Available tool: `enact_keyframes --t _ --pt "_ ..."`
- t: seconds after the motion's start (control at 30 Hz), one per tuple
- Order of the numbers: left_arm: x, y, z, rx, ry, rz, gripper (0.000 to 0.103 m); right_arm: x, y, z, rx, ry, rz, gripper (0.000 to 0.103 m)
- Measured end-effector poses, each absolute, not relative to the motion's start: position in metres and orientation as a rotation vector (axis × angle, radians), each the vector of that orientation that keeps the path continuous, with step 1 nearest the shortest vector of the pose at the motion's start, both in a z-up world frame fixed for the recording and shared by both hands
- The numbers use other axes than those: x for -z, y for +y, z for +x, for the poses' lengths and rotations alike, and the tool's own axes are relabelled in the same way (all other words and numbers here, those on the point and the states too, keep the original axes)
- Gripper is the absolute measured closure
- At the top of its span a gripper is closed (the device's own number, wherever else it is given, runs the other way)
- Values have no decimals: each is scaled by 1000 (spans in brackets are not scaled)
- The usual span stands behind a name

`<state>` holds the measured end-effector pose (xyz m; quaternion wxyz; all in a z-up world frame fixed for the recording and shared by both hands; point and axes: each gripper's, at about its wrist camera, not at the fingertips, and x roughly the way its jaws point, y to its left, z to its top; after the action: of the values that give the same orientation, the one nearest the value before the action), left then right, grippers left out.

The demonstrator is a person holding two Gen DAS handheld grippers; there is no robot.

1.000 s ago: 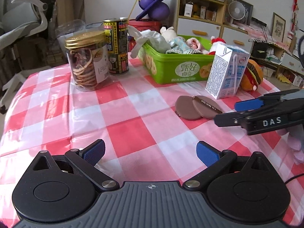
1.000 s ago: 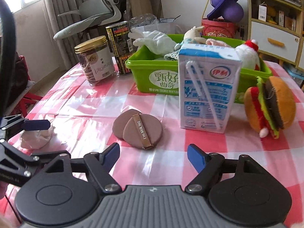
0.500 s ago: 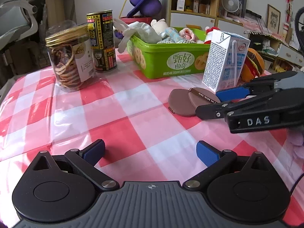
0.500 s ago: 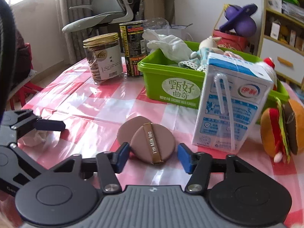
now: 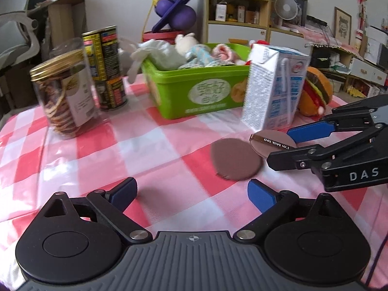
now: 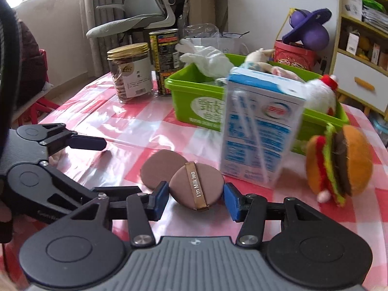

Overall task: Organize soft objects
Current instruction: 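Grasp the plain brown puff with the left tool while the right tool holds the strapped puff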

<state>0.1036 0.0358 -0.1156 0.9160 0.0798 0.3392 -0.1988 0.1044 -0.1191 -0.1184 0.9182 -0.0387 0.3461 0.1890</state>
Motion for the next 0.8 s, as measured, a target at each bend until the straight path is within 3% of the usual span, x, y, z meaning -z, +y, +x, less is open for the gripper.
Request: enact_keyframes --t 0.3,0.4,0.5,0.6,0.8 --pt "114 6 106 442 698 179 18 117 -154 99 -357 733 -57 68" --pt "114 1 108 428 703 165 20 121 -160 99 -344 745 -61 65" --pt "114 -4 111 408 719 137 22 125 -161 98 -340 751 -71 56" --pt "114 -5 115 386 725 118 25 126 -159 96 -341 744 -95 54" --pt "111 -6 116 355 730 93 41 129 -153 96 -337 726 -114 54"
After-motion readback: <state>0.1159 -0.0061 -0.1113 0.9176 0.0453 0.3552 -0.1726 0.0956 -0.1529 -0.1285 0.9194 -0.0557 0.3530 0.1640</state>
